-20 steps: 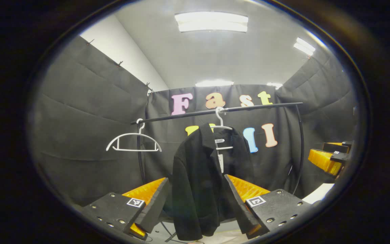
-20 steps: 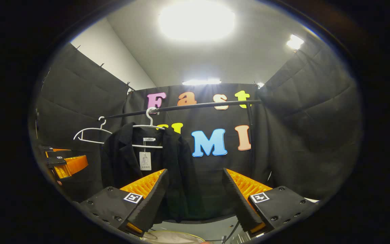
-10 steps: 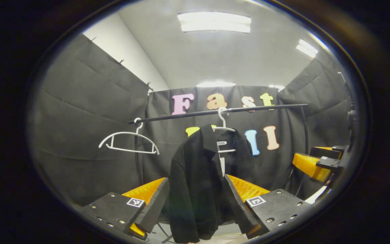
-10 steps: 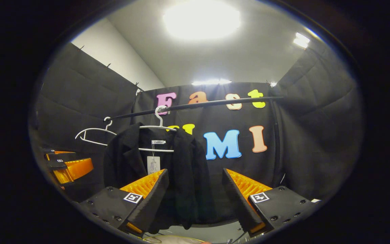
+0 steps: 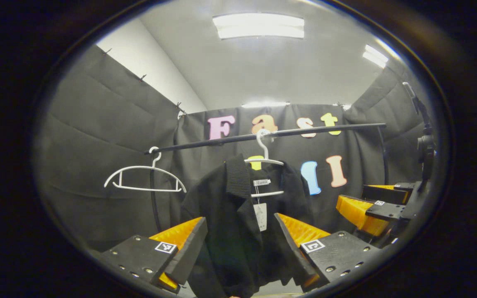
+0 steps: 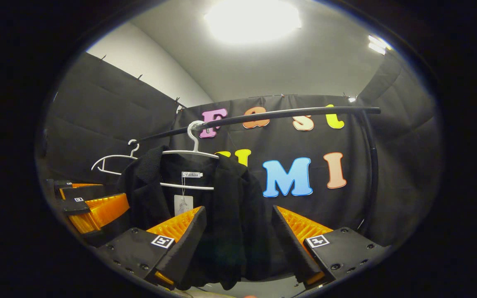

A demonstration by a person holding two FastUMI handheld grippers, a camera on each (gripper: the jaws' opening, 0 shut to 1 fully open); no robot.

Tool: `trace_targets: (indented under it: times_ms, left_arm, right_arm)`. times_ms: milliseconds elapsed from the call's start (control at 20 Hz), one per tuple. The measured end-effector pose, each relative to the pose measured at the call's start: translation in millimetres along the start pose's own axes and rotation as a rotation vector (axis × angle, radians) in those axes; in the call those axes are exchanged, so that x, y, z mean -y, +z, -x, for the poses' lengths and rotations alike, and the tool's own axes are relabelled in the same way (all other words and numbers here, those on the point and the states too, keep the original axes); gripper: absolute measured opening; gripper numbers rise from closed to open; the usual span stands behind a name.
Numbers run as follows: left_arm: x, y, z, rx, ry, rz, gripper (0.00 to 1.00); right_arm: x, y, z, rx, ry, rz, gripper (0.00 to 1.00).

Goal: Grasp the clothes on the hanger with both hands and then place them into the laundry hamper below.

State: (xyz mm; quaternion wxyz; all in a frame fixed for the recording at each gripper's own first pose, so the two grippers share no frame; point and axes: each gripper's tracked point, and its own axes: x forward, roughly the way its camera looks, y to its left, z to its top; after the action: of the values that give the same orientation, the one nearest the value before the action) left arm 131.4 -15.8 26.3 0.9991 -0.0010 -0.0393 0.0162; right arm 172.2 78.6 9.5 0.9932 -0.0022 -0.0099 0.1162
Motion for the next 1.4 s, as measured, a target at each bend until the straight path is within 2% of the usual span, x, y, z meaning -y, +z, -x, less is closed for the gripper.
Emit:
trace_targets:
  times_ms: [50,100,200,350,700,750,900,1050,1100,1150,1400]
  left_arm:
    - [2.8,-4.7,-8.1,-0.013,0.004,-0.004,0.94]
    - [4.6,-9.3,-17.0,-0.023,0.008,-0.008,0.94]
    - [6.6,-16.0,-29.8,-0.036,0.019,-0.015,0.94]
    - [9.3,-24.7,-48.5,-0.051,0.04,-0.013,0.94]
    - [5.3,-39.3,-87.5,-0.078,0.104,-0.034,0.94]
    - [3.8,-41.8,-91.0,-0.081,0.115,-0.036,0.94]
    - [0.3,-44.9,-103.9,-0.087,0.147,-0.036,0.94]
    - [-3.3,-48.9,-115.3,-0.094,0.175,-0.042,0.93]
    - [-3.9,-49.2,-117.3,-0.096,0.185,-0.042,0.94]
    - [-4.3,-48.8,-120.6,-0.094,0.194,-0.042,0.94]
    - [-9.4,-54.2,-130.2,-0.115,0.238,-0.073,0.94]
  right_arm:
    - [0.0,-0.1,-8.1,0.005,0.008,0.003,0.96]
    - [0.3,-1.3,-15.6,0.01,0.015,0.006,0.99]
    - [-1.3,-4.2,-30.7,0.012,0.031,0.002,0.96]
    - [-5.7,-10.6,-54.4,0.002,0.064,-0.009,0.99]
    - [-18.9,-26.5,-106.6,-0.015,0.137,-0.046,0.99]
    - [-20.2,-27.5,-114.1,-0.013,0.144,-0.056,0.96]
    - [-27.0,-33.2,-135.7,-0.022,0.165,-0.083,0.99]
    - [-30.0,-39.9,-153.8,-0.039,0.17,-0.097,0.99]
    - [-30.2,-42.3,-158.8,-0.048,0.167,-0.104,0.96]
    - [-30.4,-45.5,-163.3,-0.057,0.163,-0.111,0.99]
    - [-25.1,-62.6,-180.7,-0.114,0.127,-0.131,0.99]
